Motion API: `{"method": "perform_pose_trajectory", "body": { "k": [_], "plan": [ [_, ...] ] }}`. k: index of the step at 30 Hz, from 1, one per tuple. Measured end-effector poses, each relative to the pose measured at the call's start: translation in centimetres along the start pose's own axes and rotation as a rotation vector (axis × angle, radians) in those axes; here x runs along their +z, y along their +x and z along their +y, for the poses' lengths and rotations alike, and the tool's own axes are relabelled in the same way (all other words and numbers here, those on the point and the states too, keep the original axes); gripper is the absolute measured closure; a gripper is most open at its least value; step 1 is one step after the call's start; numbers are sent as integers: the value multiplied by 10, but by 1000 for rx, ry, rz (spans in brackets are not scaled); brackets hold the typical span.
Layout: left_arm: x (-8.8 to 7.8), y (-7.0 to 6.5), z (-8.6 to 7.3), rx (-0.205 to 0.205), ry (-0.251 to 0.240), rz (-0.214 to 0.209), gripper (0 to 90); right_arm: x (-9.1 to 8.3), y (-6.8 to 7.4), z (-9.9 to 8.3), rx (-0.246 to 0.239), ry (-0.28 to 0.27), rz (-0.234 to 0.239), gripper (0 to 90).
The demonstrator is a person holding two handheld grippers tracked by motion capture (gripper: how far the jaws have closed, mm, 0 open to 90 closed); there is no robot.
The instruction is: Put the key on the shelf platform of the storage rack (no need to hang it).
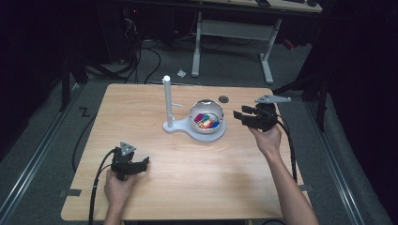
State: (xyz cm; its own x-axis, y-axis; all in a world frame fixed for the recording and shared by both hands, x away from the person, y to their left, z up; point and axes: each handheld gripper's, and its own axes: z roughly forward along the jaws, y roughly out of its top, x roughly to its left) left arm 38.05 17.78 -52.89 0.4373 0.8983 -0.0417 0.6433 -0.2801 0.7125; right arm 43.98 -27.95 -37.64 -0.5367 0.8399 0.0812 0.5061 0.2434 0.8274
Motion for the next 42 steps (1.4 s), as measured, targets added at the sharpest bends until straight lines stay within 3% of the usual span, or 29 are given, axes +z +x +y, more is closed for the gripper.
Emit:
{"method": "perform_pose_trajectory", "body": {
  "k": [14,21,26,32,42],
  "plan": [
    [0,0,0,0,0,0,222,-42,4,-14,-2,-30,-22,503],
    [0,0,0,1,0,0,221,-53,3,-24,-5,-22,-40,501],
    [0,0,0,1,0,0,221,-67,10,-25,-13,-43,-39,500],
    [0,0,0,0,0,0,221,-75,18,-32,-22,-51,-49,501],
    [0,0,0,1,0,0,221,-80,19,-56,19,-48,-60,502]
  ]
}}
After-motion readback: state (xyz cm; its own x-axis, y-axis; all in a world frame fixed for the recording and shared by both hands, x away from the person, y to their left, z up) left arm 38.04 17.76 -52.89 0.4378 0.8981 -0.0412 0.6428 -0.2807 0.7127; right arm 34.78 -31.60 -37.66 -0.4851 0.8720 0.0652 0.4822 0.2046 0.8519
